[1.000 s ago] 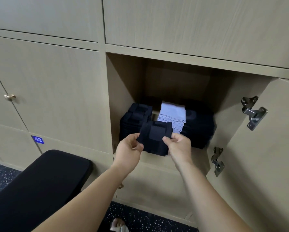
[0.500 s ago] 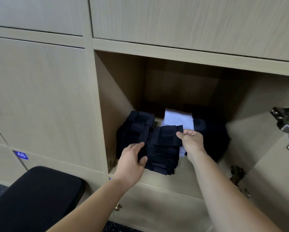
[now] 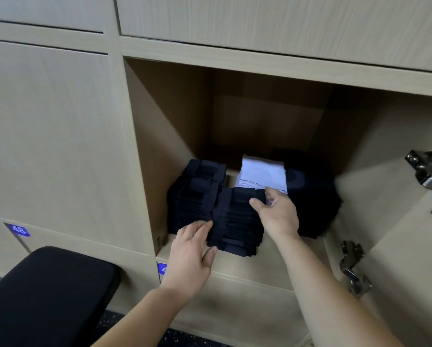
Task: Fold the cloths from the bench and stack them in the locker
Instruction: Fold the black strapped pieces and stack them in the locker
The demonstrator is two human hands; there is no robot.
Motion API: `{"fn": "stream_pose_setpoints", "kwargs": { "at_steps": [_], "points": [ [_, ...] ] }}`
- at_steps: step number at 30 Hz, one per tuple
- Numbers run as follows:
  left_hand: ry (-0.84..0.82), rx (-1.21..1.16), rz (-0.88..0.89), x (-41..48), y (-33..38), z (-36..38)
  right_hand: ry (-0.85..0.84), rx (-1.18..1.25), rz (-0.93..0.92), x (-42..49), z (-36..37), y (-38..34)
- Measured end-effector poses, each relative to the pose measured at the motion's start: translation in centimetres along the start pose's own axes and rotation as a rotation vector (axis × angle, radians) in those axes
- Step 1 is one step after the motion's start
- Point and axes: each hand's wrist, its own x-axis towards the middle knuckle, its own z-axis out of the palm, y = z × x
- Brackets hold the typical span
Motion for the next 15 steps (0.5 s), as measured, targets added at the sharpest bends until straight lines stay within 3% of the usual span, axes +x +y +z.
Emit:
{"fn": "stream_pose_setpoints", "kwargs": {
  "at_steps": [4,8,15],
  "points": [
    [0.07,0.218,0.16,-0.6,-0.7,1.1,-0.047,0.263,0.004,-1.3,0.5,2.2],
    [0.039,0.376,0.339,-0.5,0.1,2.3,-0.086,0.581,0.14,-2.3,1.0,2.5],
    [0.002,0.457,0.409,1.3,-0.8,4.4,-0.179,0.527,0.124,-2.2,2.1,2.3]
  ]
}}
